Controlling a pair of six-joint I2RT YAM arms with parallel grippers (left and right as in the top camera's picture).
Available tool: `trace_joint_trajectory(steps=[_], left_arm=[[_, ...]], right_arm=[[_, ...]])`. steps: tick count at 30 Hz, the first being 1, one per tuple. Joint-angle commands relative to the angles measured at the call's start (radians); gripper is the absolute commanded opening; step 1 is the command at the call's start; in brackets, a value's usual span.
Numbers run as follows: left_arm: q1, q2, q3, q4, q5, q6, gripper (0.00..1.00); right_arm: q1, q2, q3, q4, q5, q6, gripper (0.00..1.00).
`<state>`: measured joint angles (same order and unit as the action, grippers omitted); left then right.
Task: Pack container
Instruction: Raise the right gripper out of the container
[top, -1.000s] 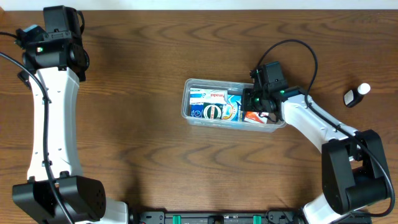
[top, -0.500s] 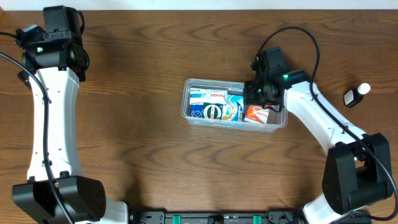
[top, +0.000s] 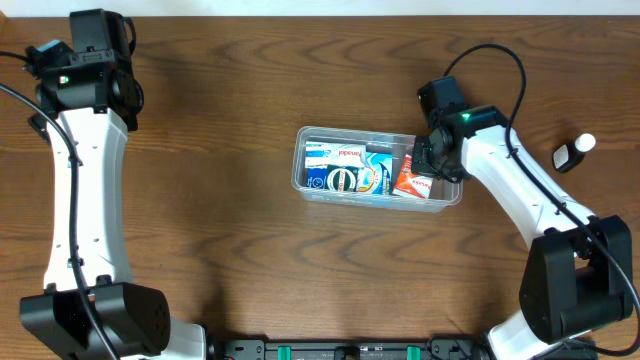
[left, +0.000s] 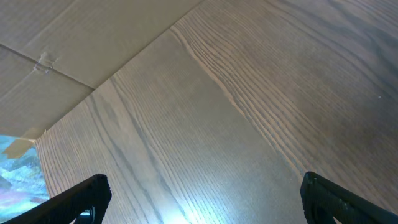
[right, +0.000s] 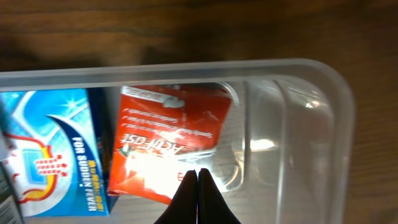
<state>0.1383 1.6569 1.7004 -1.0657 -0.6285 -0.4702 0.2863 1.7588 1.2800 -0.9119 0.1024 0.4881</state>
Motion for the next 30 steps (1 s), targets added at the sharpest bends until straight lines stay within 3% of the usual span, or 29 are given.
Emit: trace_joint_trajectory(steps=[1,20,30], left_arm=[[0.003,0.001,-0.001,0.0,-0.011,0.005,0.98],[0.003,0.001,-0.001,0.0,-0.011,0.005,0.98],[0.003,0.001,-0.001,0.0,-0.011,0.005,0.98]], right_arm=[[-0.013,0.0,0.016,-0.012,0.033,0.036,0.01],[-0.018,0.163,0.016,-0.021,0.027,0.038,0.01],[-0.018,0.163,0.016,0.07,-0.114,-0.091,0.01]])
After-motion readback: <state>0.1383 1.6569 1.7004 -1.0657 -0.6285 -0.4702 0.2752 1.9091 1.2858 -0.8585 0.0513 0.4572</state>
